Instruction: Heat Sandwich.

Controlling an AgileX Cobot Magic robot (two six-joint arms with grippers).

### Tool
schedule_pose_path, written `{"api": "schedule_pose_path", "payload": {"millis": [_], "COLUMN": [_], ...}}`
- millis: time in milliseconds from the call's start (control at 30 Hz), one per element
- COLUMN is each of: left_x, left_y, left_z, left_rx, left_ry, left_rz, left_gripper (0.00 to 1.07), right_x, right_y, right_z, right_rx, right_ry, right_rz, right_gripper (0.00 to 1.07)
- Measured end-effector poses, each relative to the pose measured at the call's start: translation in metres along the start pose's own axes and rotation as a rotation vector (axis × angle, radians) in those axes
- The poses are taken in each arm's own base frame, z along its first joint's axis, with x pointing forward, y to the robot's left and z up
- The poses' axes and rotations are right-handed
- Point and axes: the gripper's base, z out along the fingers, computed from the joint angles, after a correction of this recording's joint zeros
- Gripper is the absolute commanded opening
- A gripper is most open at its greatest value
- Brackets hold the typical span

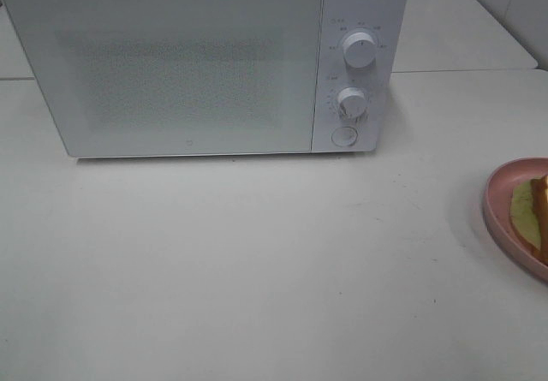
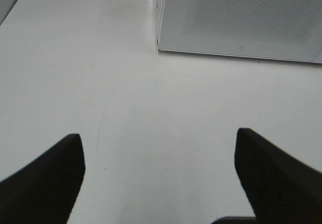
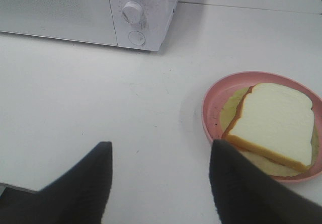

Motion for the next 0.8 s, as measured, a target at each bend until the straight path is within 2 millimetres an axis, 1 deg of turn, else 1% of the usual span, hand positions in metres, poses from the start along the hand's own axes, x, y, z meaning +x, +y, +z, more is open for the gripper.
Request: {"api": "schedule_pose_path", "payload": {"millis": [800], "left_x": [0.0000], "left_y": [0.0000], "left_z": [0.0000], "left_rx": [0.000], "left_ry": [0.000], "left_rz": [0.000], "left_gripper": [0.77], "right_x": [0.0000], "right_y": [0.0000], "right_z": [0.0000], "right_rx": [0.000], "right_ry": [0.000], "right_rz": [0.000], "right_gripper": [0.58]}}
